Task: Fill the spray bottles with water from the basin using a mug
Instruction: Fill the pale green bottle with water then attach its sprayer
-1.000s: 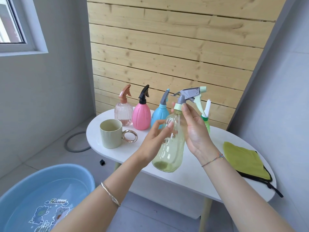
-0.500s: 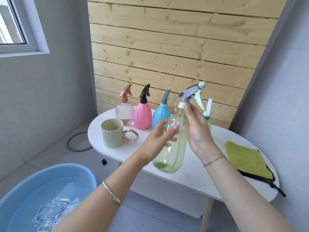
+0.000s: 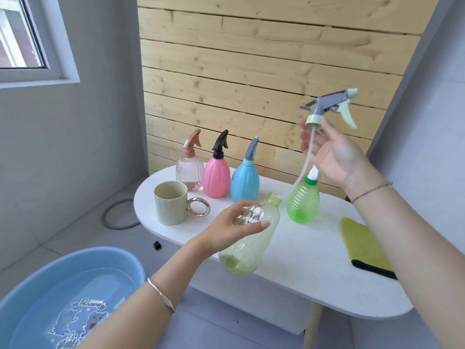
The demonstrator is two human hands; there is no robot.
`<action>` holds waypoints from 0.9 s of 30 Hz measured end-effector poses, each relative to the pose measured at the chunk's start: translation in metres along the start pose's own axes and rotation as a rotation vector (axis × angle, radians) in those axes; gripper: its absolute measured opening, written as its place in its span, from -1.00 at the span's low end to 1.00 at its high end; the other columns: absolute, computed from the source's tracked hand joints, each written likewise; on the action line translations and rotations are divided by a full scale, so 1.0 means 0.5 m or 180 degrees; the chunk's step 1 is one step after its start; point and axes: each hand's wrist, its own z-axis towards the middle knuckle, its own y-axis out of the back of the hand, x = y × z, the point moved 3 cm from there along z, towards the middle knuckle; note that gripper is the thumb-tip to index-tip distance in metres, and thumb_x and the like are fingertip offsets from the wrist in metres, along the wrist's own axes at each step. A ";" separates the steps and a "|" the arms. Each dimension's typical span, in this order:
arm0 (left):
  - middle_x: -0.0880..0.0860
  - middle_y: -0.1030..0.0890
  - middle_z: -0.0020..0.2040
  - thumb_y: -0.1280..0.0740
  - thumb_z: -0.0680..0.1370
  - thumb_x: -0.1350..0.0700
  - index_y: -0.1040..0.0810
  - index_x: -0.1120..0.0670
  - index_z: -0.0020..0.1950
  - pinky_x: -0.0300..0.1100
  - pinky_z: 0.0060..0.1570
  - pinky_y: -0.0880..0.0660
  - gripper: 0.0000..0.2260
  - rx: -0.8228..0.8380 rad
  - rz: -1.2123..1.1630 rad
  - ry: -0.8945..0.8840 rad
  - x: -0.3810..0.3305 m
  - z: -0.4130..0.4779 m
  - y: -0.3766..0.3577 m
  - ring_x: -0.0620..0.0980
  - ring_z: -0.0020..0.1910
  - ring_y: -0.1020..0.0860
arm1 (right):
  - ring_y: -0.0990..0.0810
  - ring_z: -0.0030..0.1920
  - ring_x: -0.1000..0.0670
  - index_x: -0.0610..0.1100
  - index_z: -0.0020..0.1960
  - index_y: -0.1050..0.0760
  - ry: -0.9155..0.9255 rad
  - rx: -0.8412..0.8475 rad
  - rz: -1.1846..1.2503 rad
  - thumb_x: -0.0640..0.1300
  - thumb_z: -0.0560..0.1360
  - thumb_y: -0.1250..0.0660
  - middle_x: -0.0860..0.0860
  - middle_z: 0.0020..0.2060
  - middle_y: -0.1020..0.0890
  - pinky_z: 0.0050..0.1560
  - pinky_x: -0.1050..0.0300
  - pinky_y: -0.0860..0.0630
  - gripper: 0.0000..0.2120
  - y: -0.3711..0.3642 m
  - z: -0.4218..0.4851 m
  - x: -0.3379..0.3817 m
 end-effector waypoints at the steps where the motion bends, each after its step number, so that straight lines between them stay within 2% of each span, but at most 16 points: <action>1: 0.00 -0.59 0.19 -0.47 0.31 -0.28 -0.51 -0.16 0.26 -0.20 0.23 -0.50 -0.44 -0.0072 0.0014 -0.0011 0.002 0.000 0.006 -0.11 0.17 -0.57 | -0.63 -0.24 0.12 -0.08 0.08 -0.49 -0.0138 0.0036 0.0007 -0.08 0.62 -0.16 0.01 -0.12 -0.67 -0.15 0.24 -0.56 -0.84 0.005 0.002 -0.013; 4: -0.05 -0.57 0.18 -0.48 0.30 -0.28 -0.49 -0.20 0.26 -0.20 0.23 -0.50 -0.44 -0.0145 0.0112 0.0036 0.009 -0.007 0.024 -0.16 0.15 -0.56 | -0.63 -0.33 0.10 -0.13 0.01 -0.51 -0.0219 -0.0210 0.0441 -0.12 0.61 -0.18 -0.06 -0.10 -0.65 -0.27 0.25 -0.57 -0.85 0.030 0.011 -0.028; 6: -0.06 -0.56 0.19 -0.51 0.34 -0.21 -0.48 -0.20 0.26 -0.23 0.22 -0.49 -0.48 -0.0051 0.0173 0.0105 0.015 -0.013 0.027 -0.14 0.17 -0.55 | -0.60 -0.37 0.07 -0.17 -0.02 -0.49 -0.0196 -0.0372 0.0821 -0.13 0.61 -0.19 -0.11 -0.07 -0.62 -0.30 0.25 -0.56 -0.85 0.050 0.023 -0.023; 9: -0.06 -0.55 0.18 -0.53 0.41 -0.11 -0.49 -0.22 0.25 -0.26 0.21 -0.49 -0.56 0.0029 0.0215 0.0139 0.025 -0.018 0.033 -0.11 0.19 -0.55 | -0.52 -0.44 0.09 -0.17 -0.02 -0.45 -0.0347 -0.0340 0.0704 -0.14 0.63 -0.16 -0.13 -0.09 -0.61 -0.35 0.29 -0.49 -0.86 0.060 0.046 -0.018; 12: -0.03 -0.57 0.21 -0.52 0.34 -0.19 -0.51 -0.24 0.23 -0.22 0.24 -0.50 -0.51 -0.0116 0.0077 0.0123 0.032 -0.017 0.043 -0.13 0.18 -0.57 | -0.39 -0.50 0.11 -0.17 -0.02 -0.45 -0.0633 -0.0167 0.0294 -0.13 0.64 -0.11 -0.10 -0.18 -0.61 -0.44 0.33 -0.39 -0.82 0.055 0.061 -0.017; 15: -0.01 -0.58 0.24 -0.50 0.34 -0.16 -0.52 -0.22 0.24 -0.24 0.24 -0.50 -0.52 -0.0275 -0.0113 0.0108 0.035 -0.017 0.053 -0.16 0.18 -0.58 | -0.35 -0.51 0.13 -0.12 0.02 -0.45 -0.0898 0.0127 -0.0297 -0.12 0.64 -0.09 -0.08 -0.12 -0.59 -0.47 0.34 -0.32 -0.82 0.054 0.069 -0.031; 18: -0.05 -0.57 0.25 -0.51 0.31 -0.23 -0.52 -0.24 0.25 -0.34 0.18 -0.49 -0.47 -0.0426 -0.0129 0.0053 0.037 -0.018 0.064 -0.24 0.18 -0.56 | -0.31 -0.51 0.15 -0.06 0.05 -0.48 -0.1158 0.0452 -0.1078 -0.10 0.61 -0.14 -0.05 -0.11 -0.61 -0.52 0.36 -0.26 -0.85 0.051 0.057 -0.077; 21: -0.05 -0.57 0.25 -0.53 0.38 -0.16 -0.51 -0.24 0.23 -0.47 0.07 -0.45 -0.55 -0.0528 -0.0125 0.0008 0.036 -0.018 0.073 -0.43 0.12 -0.51 | -0.26 -0.48 0.13 -0.05 0.05 -0.51 -0.1296 0.0645 -0.2065 -0.12 0.58 -0.25 0.00 -0.10 -0.64 -0.49 0.37 -0.22 -0.91 0.050 0.026 -0.149; 24: -0.06 -0.56 0.27 -0.51 0.32 -0.25 -0.53 -0.27 0.21 -0.32 0.23 -0.45 -0.51 -0.0669 -0.0128 -0.0023 0.042 -0.018 0.083 -0.38 0.20 -0.49 | -0.26 -0.44 0.08 -0.13 0.13 -0.39 -0.1263 0.0626 -0.2927 -0.14 0.54 -0.34 0.00 -0.13 -0.64 -0.49 0.35 -0.22 -0.79 0.062 0.002 -0.231; 27: -0.10 -0.57 0.26 -0.50 0.29 -0.27 -0.52 -0.34 0.17 -0.26 0.26 -0.44 -0.53 -0.0874 -0.0187 -0.0025 0.042 -0.020 0.097 -0.26 0.26 -0.50 | -0.38 -0.39 0.10 -0.14 0.08 -0.42 -0.1099 0.0644 -0.3425 -0.11 0.47 -0.44 0.02 -0.19 -0.59 -0.43 0.39 -0.33 -0.73 0.079 -0.011 -0.298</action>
